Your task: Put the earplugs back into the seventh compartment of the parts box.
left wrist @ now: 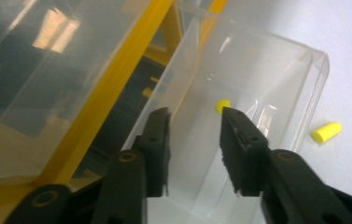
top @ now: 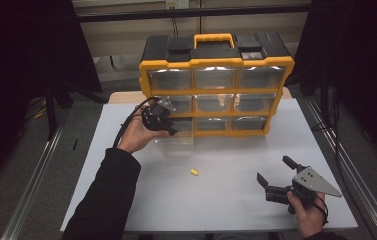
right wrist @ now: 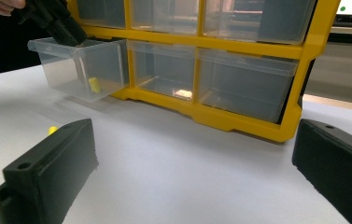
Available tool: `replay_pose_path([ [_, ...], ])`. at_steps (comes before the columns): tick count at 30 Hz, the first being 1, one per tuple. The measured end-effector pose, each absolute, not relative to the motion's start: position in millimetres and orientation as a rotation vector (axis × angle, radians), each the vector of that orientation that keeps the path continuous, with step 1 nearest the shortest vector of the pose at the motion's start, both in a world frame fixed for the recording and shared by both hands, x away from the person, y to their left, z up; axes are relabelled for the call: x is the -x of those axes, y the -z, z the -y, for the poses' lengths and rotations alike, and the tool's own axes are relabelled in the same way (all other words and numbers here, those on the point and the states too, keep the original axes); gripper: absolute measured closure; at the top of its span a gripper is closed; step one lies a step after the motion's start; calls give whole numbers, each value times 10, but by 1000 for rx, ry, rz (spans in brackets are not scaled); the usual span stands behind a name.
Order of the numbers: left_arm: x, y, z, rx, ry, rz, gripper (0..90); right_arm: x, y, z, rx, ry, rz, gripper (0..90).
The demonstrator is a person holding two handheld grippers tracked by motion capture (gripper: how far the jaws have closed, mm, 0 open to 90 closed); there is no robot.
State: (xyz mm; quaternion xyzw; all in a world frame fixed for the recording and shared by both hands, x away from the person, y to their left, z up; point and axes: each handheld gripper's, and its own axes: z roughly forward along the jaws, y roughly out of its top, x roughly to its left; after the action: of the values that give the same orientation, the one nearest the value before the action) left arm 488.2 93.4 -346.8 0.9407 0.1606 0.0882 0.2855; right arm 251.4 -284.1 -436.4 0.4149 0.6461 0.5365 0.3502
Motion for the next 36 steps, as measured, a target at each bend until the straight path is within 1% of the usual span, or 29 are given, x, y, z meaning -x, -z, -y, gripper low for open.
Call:
replay_pose_path([
  [2,-4871,3467,-946,-2495,-246,-436,558,-2515,4364,2843,-1074,-1388,-1673,0],
  [4,-4858,3465,-953,-2480,-261,-441,470,-2513,4364,2840,-1075,-1390,-1674,0],
  [6,-4845,3456,-959,-2474,-263,-432,423,-2514,4364,2839,-1075,-1390,-1671,0],
  [10,-4806,3414,-980,-2441,-295,-430,296,-2515,4365,2840,-1074,-1390,-1671,0],
  [12,-4779,3400,-989,-2412,-308,-437,254,-2514,4365,2840,-1074,-1390,-1671,0],
  [17,-4726,3371,-993,-2416,-360,-413,125,-2515,4365,2838,-1076,-1390,-1671,0],
  [24,-4665,3364,-1036,-2353,-341,-425,59,-2515,4365,2839,-1076,-1390,-1671,0],
  [26,-4647,3364,-1058,-2332,-328,-416,57,-2515,4364,2841,-1076,-1388,-1671,0],
  [29,-4586,3386,-1085,-2286,-342,-399,46,-2514,4363,2844,-1082,-1391,-1665,0],
  [31,-4560,3415,-1111,-2270,-322,-402,41,-2515,4363,2843,-1077,-1391,-1667,0],
  [33,-4523,3447,-1140,-2239,-344,-413,41,-2515,4364,2842,-1075,-1388,-1671,0],
  [36,-4479,3469,-1183,-2220,-332,-411,42,-2515,4364,2842,-1077,-1389,-1669,0],
])
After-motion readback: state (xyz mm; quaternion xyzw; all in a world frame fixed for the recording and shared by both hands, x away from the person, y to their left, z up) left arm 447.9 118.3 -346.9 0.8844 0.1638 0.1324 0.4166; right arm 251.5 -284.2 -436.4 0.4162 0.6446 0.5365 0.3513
